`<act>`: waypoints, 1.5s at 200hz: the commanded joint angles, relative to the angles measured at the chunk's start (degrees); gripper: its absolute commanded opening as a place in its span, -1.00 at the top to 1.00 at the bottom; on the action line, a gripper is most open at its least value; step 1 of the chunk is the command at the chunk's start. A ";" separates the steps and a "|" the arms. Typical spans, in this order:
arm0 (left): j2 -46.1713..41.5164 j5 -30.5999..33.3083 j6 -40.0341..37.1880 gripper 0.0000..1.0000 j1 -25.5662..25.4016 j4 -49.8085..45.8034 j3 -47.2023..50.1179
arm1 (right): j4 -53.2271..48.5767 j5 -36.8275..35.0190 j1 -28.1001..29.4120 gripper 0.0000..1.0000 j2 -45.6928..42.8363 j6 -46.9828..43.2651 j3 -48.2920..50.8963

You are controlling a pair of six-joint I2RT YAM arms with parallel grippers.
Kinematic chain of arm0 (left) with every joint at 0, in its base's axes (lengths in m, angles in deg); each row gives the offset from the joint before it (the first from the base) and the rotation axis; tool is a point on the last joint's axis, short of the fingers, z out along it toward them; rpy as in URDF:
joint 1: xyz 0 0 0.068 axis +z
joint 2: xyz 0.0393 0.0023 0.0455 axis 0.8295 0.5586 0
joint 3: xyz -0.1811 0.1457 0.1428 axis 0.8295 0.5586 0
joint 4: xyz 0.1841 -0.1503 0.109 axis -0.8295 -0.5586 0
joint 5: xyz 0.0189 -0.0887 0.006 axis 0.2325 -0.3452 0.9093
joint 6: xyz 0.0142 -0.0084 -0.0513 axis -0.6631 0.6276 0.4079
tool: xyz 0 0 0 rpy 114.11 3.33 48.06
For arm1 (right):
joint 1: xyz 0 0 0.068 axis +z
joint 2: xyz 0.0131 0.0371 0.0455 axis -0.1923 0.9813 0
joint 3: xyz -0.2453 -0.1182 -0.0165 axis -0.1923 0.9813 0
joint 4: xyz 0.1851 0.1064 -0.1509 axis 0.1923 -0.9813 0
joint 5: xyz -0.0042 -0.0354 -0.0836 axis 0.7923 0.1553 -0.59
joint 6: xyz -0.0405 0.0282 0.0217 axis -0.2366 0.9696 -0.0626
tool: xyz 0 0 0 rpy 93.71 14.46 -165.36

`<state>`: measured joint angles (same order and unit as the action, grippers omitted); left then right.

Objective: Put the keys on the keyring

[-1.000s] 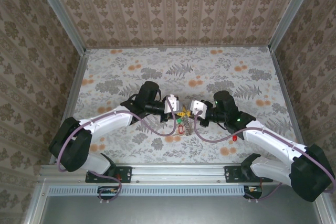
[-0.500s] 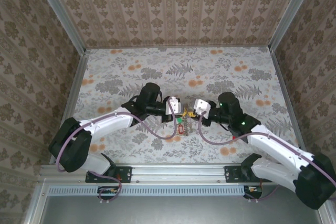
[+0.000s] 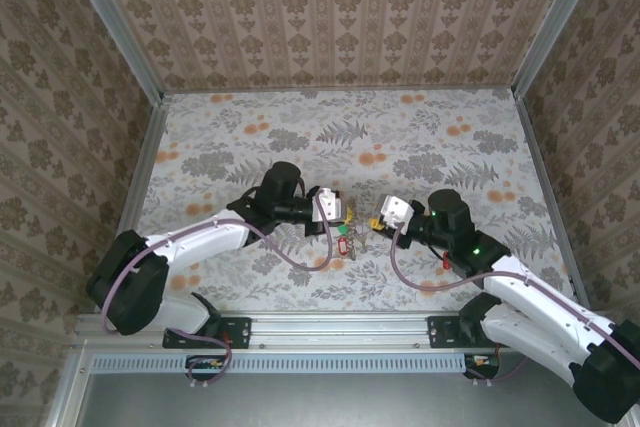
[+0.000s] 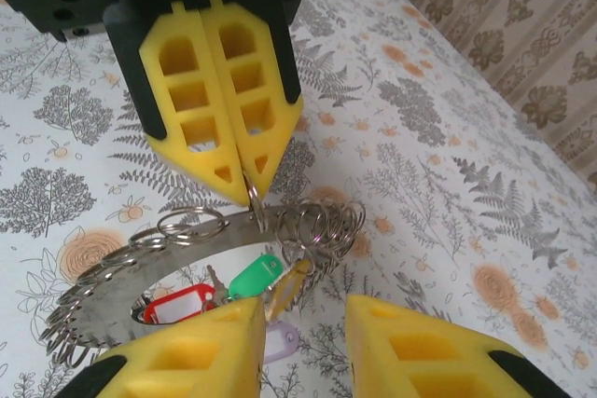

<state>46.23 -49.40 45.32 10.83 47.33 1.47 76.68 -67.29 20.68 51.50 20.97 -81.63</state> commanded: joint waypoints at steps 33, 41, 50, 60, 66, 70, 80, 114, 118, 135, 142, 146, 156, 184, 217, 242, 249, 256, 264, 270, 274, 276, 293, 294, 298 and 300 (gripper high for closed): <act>-3.65 13.95 -9.55 1.00 -4.77 4.18 2.18 | -3.61 -16.41 -0.15 0.32 2.33 17.27 -5.40; -3.90 16.67 -10.98 1.00 -5.68 5.08 2.76 | -6.04 -18.41 -0.60 0.33 2.89 20.86 -6.78; -4.21 18.89 -12.29 1.00 -6.59 6.68 3.60 | -8.70 -19.03 -1.15 0.32 3.64 23.14 -8.19; -4.49 20.49 -13.16 1.00 -7.17 8.01 4.19 | -10.68 -20.26 -1.43 0.32 4.35 25.31 -9.09; -4.53 21.18 -13.67 1.00 -7.45 8.16 4.26 | -11.53 -20.89 -1.52 0.32 4.64 26.65 -9.49; -4.54 21.38 -14.01 1.00 -7.63 8.10 4.37 | -11.98 -21.23 -1.69 0.32 4.79 27.60 -9.63; -4.71 22.16 -14.45 1.00 -7.99 8.38 4.51 | -13.34 -22.19 -2.12 0.32 5.33 30.27 -10.31; -5.31 24.12 -15.08 1.00 -8.83 10.34 5.50 | -20.82 -23.60 -7.22 0.32 8.67 42.13 -14.05; -5.37 24.32 -15.08 1.00 -8.98 10.69 5.62 | -21.51 -23.56 -7.83 0.32 9.03 43.27 -14.27; -5.49 24.86 -15.08 1.00 -9.17 11.26 6.02 | -23.52 -23.30 -10.29 0.32 10.23 47.77 -14.66; -5.59 25.03 -15.08 1.00 -9.23 11.26 6.16 | -24.01 -22.65 -11.38 0.32 10.58 49.26 -14.57; -5.72 25.13 -15.08 1.00 -9.24 11.34 6.20 | -24.26 -22.20 -11.94 0.33 10.70 49.98 -14.42; -5.83 25.14 -14.90 1.00 -9.21 11.34 6.29 | -24.66 -21.11 -13.27 0.33 10.97 51.64 -14.18; -6.14 25.10 -14.04 1.00 -9.26 10.65 6.35 | -25.81 -19.60 -15.78 0.33 10.79 54.03 -13.55; -6.62 24.55 -12.38 1.00 -9.14 9.97 6.23 | -26.64 -19.62 -16.77 0.33 9.19 54.71 -12.70; -6.93 23.63 -9.61 1.00 -8.36 8.92 5.72 | -30.74 -24.23 -19.12 0.33 8.00 60.98 -12.33; -7.07 23.20 -8.70 1.00 -8.10 8.62 5.54 | -32.27 -25.43 -19.86 0.34 7.81 63.31 -12.22; -7.16 22.64 -7.83 1.00 -7.71 8.16 5.46 | -34.95 -27.43 -20.42 0.36 7.80 66.30 -12.13; -7.34 21.94 -7.14 1.00 -7.35 8.00 5.54 | -36.81 -28.85 -20.92 0.39 7.85 68.80 -11.71; -7.51 21.66 -6.53 1.00 -7.15 8.09 5.65 | -38.05 -30.19 -20.97 0.39 7.95 70.54 -11.31; -7.60 21.63 -6.20 1.00 -7.01 8.19 5.81 | -38.90 -31.11 -21.03 0.39 8.04 71.68 -11.09; -7.59 21.63 -6.07 1.00 -7.00 8.18 5.84 | -39.42 -31.69 -20.98 0.38 8.06 72.14 -11.00; -8.02 21.11 -4.96 1.00 -6.41 7.99 5.98 | -42.55 -36.51 -20.96 0.39 8.32 77.63 -9.75; -8.04 21.06 -4.92 1.00 -6.40 8.00 5.96 | -42.63 -36.66 -20.96 0.39 8.33 77.87 -9.65; -8.18 20.90 -4.73 1.00 -6.27 7.93 5.98 | -42.85 -37.09 -21.00 0.39 8.41 78.62 -9.23; -8.26 20.81 -4.65 1.00 -6.13 7.98 6.01 | -42.87 -37.16 -20.97 0.38 8.48 78.80 -9.04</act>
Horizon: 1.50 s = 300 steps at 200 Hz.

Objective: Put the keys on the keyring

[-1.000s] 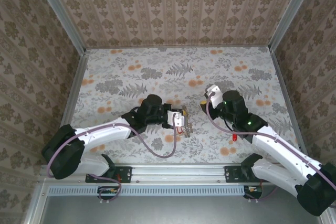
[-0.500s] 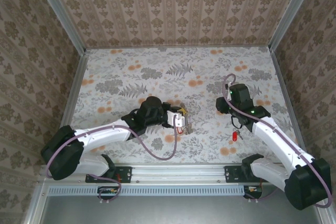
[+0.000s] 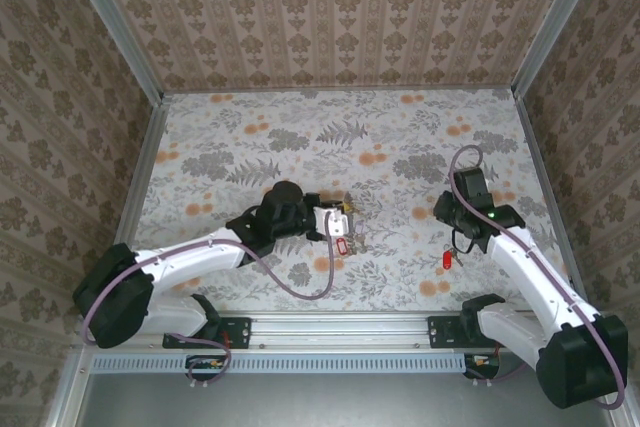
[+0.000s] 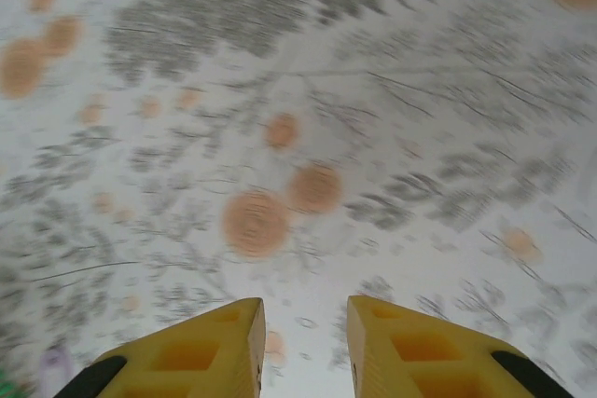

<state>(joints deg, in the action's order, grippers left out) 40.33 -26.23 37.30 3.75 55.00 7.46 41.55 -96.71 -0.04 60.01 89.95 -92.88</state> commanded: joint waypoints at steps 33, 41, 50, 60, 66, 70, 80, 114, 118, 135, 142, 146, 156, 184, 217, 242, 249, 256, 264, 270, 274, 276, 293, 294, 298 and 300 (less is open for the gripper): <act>-2.60 -3.86 5.36 1.00 2.02 0.65 -0.05 | -5.20 -3.11 -0.34 0.37 4.78 9.79 4.82; -2.59 -4.08 5.59 1.00 2.15 0.63 -0.01 | -5.08 -1.72 -0.26 0.38 6.91 8.89 4.48; -2.59 -4.26 5.92 1.00 2.21 0.77 -0.14 | -5.73 -1.22 -0.26 0.38 9.40 8.26 3.61; -2.46 -4.50 6.32 1.00 2.48 1.05 -0.14 | -7.00 -1.18 -0.28 0.38 12.22 7.43 2.35; -2.35 -4.61 6.54 1.00 2.54 1.15 -0.14 | -8.00 -1.25 -0.29 0.38 14.06 6.96 1.33; -2.31 -4.76 6.63 1.00 2.59 1.19 -0.14 | -8.73 -1.32 -0.24 0.39 15.20 6.59 0.64; -2.28 -4.88 6.76 1.00 2.71 1.21 -0.07 | -10.26 -0.99 -0.20 0.39 17.86 5.85 -0.95; -2.22 -5.27 7.04 1.00 3.06 1.19 -0.13 | -13.52 -0.68 1.62 0.37 22.84 4.21 -4.25; -2.32 -5.24 7.12 1.00 3.14 1.19 -0.13 | -13.89 -0.70 1.94 0.36 23.59 4.20 -4.50; -2.39 -5.23 7.18 1.00 3.16 1.12 -0.04 | -14.76 -1.13 3.19 0.31 24.76 4.28 -5.28; -2.41 -5.23 7.27 1.00 3.24 1.18 0.03 | -15.13 -1.26 3.38 0.30 24.99 4.37 -5.42; -2.33 -5.26 7.34 1.00 3.25 1.14 0.04 | -15.27 -1.24 3.55 0.30 25.20 4.33 -5.51; -2.33 -5.23 7.33 1.00 3.25 1.19 0.04 | -15.88 -0.98 3.90 0.30 25.89 4.29 -5.91; -2.42 -5.24 7.31 1.00 3.38 1.22 0.12 | -17.88 -2.92 5.49 0.30 27.79 4.72 -6.63; -2.24 -5.56 7.29 1.00 3.56 1.33 0.14 | -17.64 -3.64 5.95 0.35 29.58 4.37 -6.72; -2.33 -5.69 7.27 1.00 3.69 1.16 0.19 | -17.86 -4.25 6.85 0.46 30.07 4.39 -7.33; -2.33 -5.58 7.27 1.00 3.77 1.19 0.23 | -17.90 -4.45 6.95 0.52 29.92 4.20 -7.61; -2.33 -5.52 7.34 1.00 3.78 1.08 0.21 | -17.79 -4.42 7.13 0.56 29.97 4.05 -7.78; -2.33 -5.49 7.37 1.00 3.84 1.16 0.31 | -17.66 -4.30 7.28 0.64 29.80 3.61 -8.17; -2.33 -5.50 7.44 1.00 3.78 1.24 0.30 | -17.55 -4.30 7.56 0.69 29.80 3.19 -8.41; -2.32 -5.49 7.42 1.00 3.84 1.21 0.30 | -17.46 -4.28 7.72 0.72 29.78 2.89 -8.64; -2.33 -5.49 7.44 1.00 3.79 1.23 0.30 | -17.36 -4.30 7.84 0.72 29.79 2.77 -8.78; -2.41 -5.42 7.38 1.00 3.86 1.14 0.30 | -16.06 -3.00 8.78 0.80 30.14 0.77 -9.58; -2.41 -5.41 7.37 1.00 3.91 1.13 0.30 | -15.90 -2.82 8.84 0.81 30.19 0.64 -9.57; -2.33 -5.41 7.42 1.00 3.91 1.16 0.30 | -15.39 -2.13 8.98 0.84 30.38 0.14 -9.76; -2.33 -5.34 7.40 1.00 3.92 1.13 0.30 | -15.15 -1.83 9.05 0.85 30.51 -0.09 -9.78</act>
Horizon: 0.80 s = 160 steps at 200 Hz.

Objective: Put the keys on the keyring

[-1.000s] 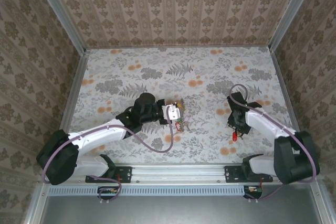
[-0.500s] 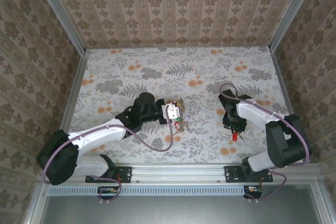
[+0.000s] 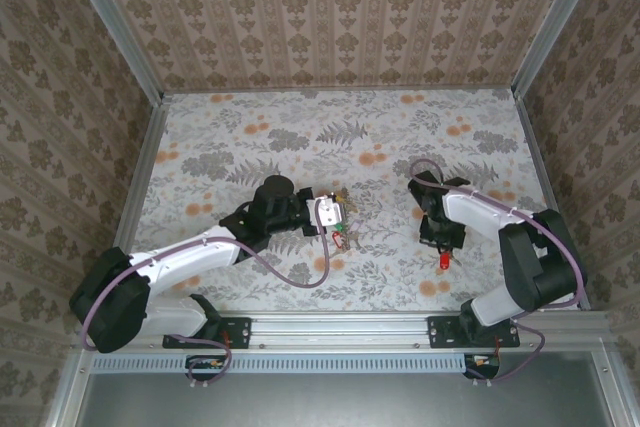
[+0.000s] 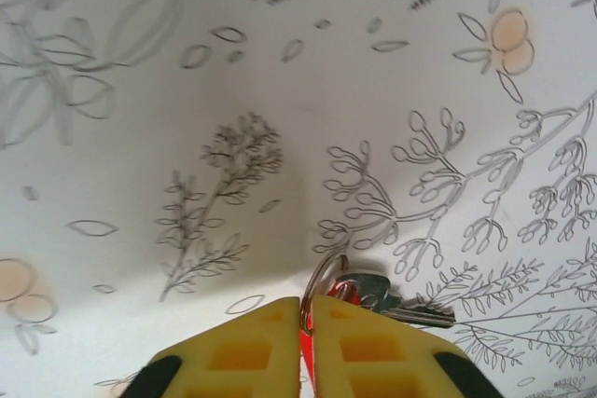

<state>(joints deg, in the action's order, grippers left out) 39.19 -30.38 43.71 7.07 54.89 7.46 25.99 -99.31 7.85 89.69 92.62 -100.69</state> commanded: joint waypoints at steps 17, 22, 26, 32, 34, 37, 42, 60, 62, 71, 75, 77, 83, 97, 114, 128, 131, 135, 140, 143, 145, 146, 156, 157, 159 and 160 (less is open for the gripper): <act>-1.26 -1.17 1.00 1.00 0.57 1.24 0.15 | 1.13 1.73 1.99 0.89 2.25 -3.50 -3.22; -1.19 -1.17 0.90 1.00 0.63 1.06 0.09 | 0.93 1.58 2.21 0.92 2.67 -3.63 -3.60; -1.19 -1.17 0.94 1.00 0.59 0.93 -0.01 | 0.87 1.57 2.41 0.94 3.01 -3.80 -4.00; -1.22 -1.17 0.90 1.00 0.55 0.79 -0.03 | 0.78 1.54 2.58 0.95 3.26 -4.11 -4.35; -1.26 -1.17 0.88 1.00 0.61 0.70 -0.05 | 0.78 1.59 2.70 0.95 3.27 -4.34 -4.56; -1.39 -1.10 0.87 1.00 0.55 0.67 -0.04 | 0.97 1.75 2.75 0.95 3.28 -4.66 -4.70; -1.41 -1.03 0.87 1.00 0.55 0.60 -0.05 | 1.56 2.49 2.98 0.94 3.25 -5.28 -4.74; -1.59 -0.81 0.81 1.00 0.55 0.28 0.01 | 5.76 8.42 3.37 0.88 2.76 -8.42 -4.49; -1.57 -0.81 0.79 1.00 0.59 0.31 0.05 | 6.09 8.91 3.31 0.88 2.78 -8.65 -4.48; -1.56 -0.90 0.81 1.00 0.61 0.27 -0.01 | 7.32 10.84 3.30 0.86 2.97 -9.58 -4.39; -1.54 -1.02 0.85 1.00 0.59 0.27 0.03 | 7.66 11.36 3.30 0.85 3.13 -10.07 -4.39; -1.59 -1.00 0.86 1.00 0.55 0.26 0.01 | 7.75 11.44 3.34 0.85 3.22 -10.25 -4.39; -1.48 -0.99 0.86 1.00 0.61 0.26 -0.03 | 7.68 11.10 3.32 0.84 3.63 -10.44 -4.54; -1.45 -0.99 0.94 1.00 0.55 0.25 -0.05 | 7.31 9.39 3.21 0.84 4.53 -10.81 -4.82; -1.54 -0.91 0.90 1.00 0.55 0.23 -0.13 | 7.11 8.06 2.95 0.81 5.03 -10.84 -4.81; -1.54 -0.96 0.85 1.00 0.56 -0.01 -0.16 | 7.22 7.55 2.86 0.77 4.95 -10.59 -4.70; -1.54 -0.92 0.88 1.00 0.59 -0.07 -0.21 | 7.28 7.46 2.86 0.76 4.87 -10.44 -4.64; -1.59 -0.90 0.80 1.00 0.60 -0.08 -0.22 | 7.26 7.24 2.86 0.75 4.79 -10.43 -4.57; -1.54 -0.97 0.87 1.00 0.57 -0.02 -0.30 | 7.14 6.90 2.88 0.75 4.61 -10.29 -4.56; -1.61 -0.99 0.87 1.00 0.61 -0.08 -0.30 | 7.08 6.63 2.86 0.75 4.53 -10.15 -4.56; -1.56 -0.99 0.85 1.00 0.58 -0.02 -0.31 | 6.97 6.46 2.86 0.74 4.41 -10.11 -4.61; -1.55 -0.99 0.86 1.00 0.56 -0.01 -0.32 | 6.91 6.42 2.86 0.74 4.37 -10.09 -4.63; -1.50 -0.99 0.91 1.00 0.62 -0.09 -0.40 | 6.44 5.50 2.86 0.73 3.85 -9.98 -4.74; -1.57 -0.99 0.93 1.00 0.58 -0.09 -0.40 | 6.42 5.45 2.86 0.73 3.78 -9.94 -4.74; -1.55 -1.03 0.95 1.00 0.62 -0.09 -0.40 | 6.30 5.24 2.86 0.73 3.62 -9.89 -4.74; -1.54 -1.06 0.91 1.00 0.62 -0.09 -0.40 | 6.27 5.11 2.86 0.74 3.58 -9.89 -4.70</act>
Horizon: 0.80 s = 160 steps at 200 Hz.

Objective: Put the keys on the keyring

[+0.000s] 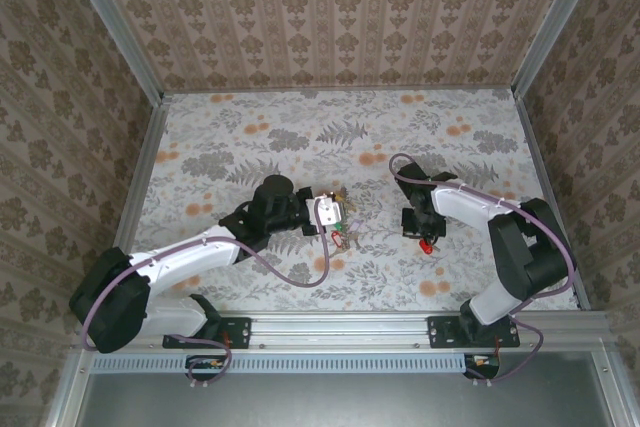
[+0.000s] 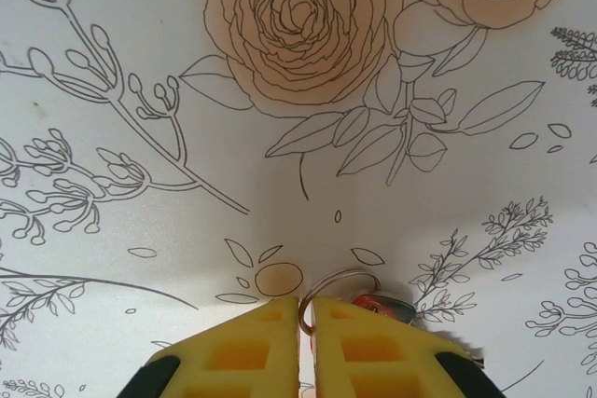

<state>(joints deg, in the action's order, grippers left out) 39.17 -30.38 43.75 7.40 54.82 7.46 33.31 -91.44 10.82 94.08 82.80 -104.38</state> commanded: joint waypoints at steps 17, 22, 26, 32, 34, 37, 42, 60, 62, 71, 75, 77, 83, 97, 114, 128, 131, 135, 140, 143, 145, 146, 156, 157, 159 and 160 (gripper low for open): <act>-1.39 -1.08 0.91 1.00 0.30 0.03 -0.42 | -1.84 -4.58 -0.18 0.74 -2.14 0.17 -0.96; -1.35 -1.09 0.85 1.00 0.28 -0.08 -0.52 | -2.25 -5.19 -0.19 0.75 -2.48 0.38 -0.87; -1.32 -1.16 0.91 1.00 0.26 -0.09 -0.49 | -2.60 -5.70 -0.27 0.75 -2.64 0.45 -0.87; -1.26 -1.24 0.81 1.00 0.30 -0.11 -0.54 | -3.06 -6.20 -0.37 0.75 -2.93 0.54 -0.80; -1.26 -1.25 0.84 1.00 0.26 -0.04 -0.57 | -3.23 -6.38 -0.38 0.75 -3.02 0.60 -0.85; -1.26 -1.25 0.76 1.00 0.26 -0.10 -0.60 | -3.49 -6.66 -0.41 0.75 -3.04 0.66 -0.87; -1.17 -1.34 0.90 1.00 0.28 -0.11 -0.66 | -3.87 -7.03 -0.52 0.75 -3.13 0.84 -0.83; -1.12 -1.34 0.91 1.00 0.22 -0.07 -0.75 | -4.85 -7.46 -0.82 0.75 -2.74 0.97 -0.87; -1.09 -1.34 0.91 1.00 0.28 0.01 -0.76 | -4.93 -7.55 -0.77 0.75 -2.73 1.06 -0.83; -1.08 -1.34 0.84 1.00 0.29 0.01 -0.76 | -5.34 -8.03 -0.88 0.74 -2.54 1.65 -0.70; -1.08 -1.34 0.88 1.00 0.23 -0.09 -0.69 | -5.47 -8.31 -0.98 0.73 -2.46 1.85 -0.63; -1.08 -1.34 0.90 1.00 0.24 -0.11 -0.74 | -5.48 -8.36 -0.95 0.71 -2.44 1.89 -0.57; -1.07 -1.34 0.87 1.00 0.25 -0.02 -0.71 | -5.41 -8.39 -1.05 0.68 -2.30 1.98 -0.36; -1.13 -1.34 0.92 1.00 0.22 -0.02 -0.76 | -4.48 -7.85 -1.15 0.64 -2.21 2.02 0.24; -0.99 -1.32 0.91 1.00 0.28 0.00 -0.81 | -3.21 -7.06 -1.13 0.56 -2.06 2.16 0.45; -0.99 -1.34 0.95 1.00 0.23 -0.07 -0.92 | -2.81 -7.02 -1.25 0.56 -1.82 2.38 0.38; -0.99 -1.34 0.92 1.00 0.23 -0.06 -0.90 | -2.78 -7.06 -1.26 0.56 -1.74 2.44 0.36; -0.99 -1.35 0.87 1.00 0.22 -0.09 -0.89 | -2.81 -7.09 -1.17 0.56 -1.58 2.38 0.32; -0.95 -1.34 0.87 1.00 0.22 -0.11 -0.85 | -2.77 -7.12 -1.25 0.56 -1.54 2.38 0.34; -0.97 -1.34 0.89 1.00 0.24 -0.16 -0.92 | -2.77 -7.04 -1.26 0.56 -1.49 2.36 0.32; -0.99 -1.34 0.84 1.00 0.22 -0.14 -0.93 | -2.72 -7.03 -1.26 0.56 -1.47 2.37 0.35; -0.99 -1.34 0.88 1.00 0.22 -0.17 -0.89 | -2.70 -7.07 -1.26 0.56 -1.47 2.38 0.31; -0.92 -1.34 0.74 1.00 0.22 -0.12 -0.88 | -2.53 -7.12 -1.22 0.57 -1.31 2.39 0.35; -0.91 -1.34 0.78 1.00 0.22 -0.16 -0.91 | -2.51 -7.12 -1.24 0.57 -1.30 2.34 0.36; -0.91 -1.34 0.81 1.00 0.24 -0.12 -0.86 | -2.50 -7.12 -1.25 0.58 -1.36 2.32 0.36; -0.91 -1.34 0.82 1.00 0.23 -0.12 -0.85 | -2.50 -7.12 -1.26 0.58 -1.37 2.35 0.36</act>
<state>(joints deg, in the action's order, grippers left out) 39.17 -30.38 43.88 7.40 53.66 7.46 30.71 -97.59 9.79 92.07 84.11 -104.36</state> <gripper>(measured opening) 0.043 0.218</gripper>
